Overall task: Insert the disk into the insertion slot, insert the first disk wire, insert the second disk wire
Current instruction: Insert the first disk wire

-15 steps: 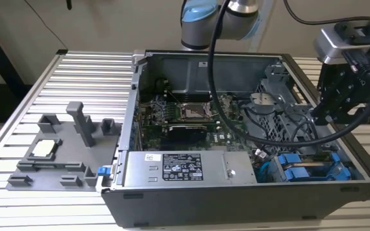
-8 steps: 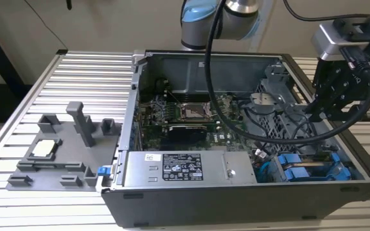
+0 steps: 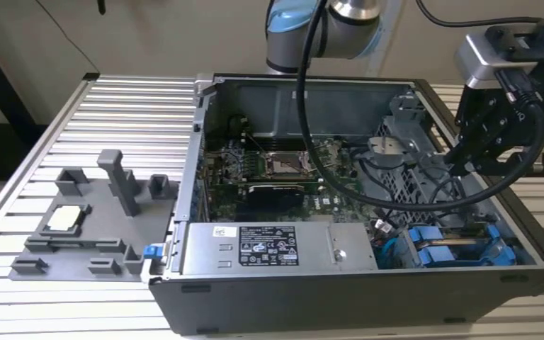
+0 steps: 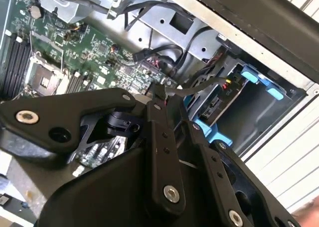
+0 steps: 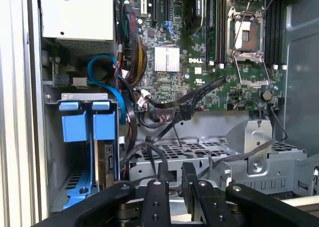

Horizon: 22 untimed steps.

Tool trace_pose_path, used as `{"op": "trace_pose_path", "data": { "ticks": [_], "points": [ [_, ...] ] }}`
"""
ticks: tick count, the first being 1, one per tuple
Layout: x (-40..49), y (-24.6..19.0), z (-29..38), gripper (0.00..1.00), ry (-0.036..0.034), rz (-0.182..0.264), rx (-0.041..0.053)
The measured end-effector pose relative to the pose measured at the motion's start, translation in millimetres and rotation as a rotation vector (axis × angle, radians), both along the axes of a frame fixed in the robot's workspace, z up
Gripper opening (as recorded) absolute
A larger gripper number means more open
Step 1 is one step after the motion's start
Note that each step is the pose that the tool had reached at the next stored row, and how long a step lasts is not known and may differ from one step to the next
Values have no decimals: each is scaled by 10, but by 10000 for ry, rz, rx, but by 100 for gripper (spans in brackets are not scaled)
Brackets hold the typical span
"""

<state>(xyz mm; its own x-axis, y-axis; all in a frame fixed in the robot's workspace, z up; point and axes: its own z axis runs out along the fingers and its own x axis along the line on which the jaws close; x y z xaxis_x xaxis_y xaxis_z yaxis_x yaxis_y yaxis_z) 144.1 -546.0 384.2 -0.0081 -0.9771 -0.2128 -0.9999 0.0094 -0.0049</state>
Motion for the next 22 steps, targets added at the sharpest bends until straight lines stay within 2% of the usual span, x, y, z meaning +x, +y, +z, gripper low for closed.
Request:
{"op": "trace_pose_path", "data": {
  "ticks": [2, 3, 4, 5, 9, 13, 19, 20, 22],
  "points": [
    [-1, 0, 0, 28, 0, -1, 1],
    [-1, 0, 0, 34, 0, -1, 0],
    [-1, 0, 0, 34, 0, 0, 1],
    [-4, 1, -2, 40, 0, -1, 2],
    [-59, 4, -6, 40, 10, 43, 3],
    [-92, 5, -6, 40, 14, 189, 65],
    [-152, 8, -3, 40, 14, 418, 73],
    [-168, 8, -3, 40, 2, 430, 85],
    [-224, 9, -3, 40, -87, 432, 113]
  ]
}}
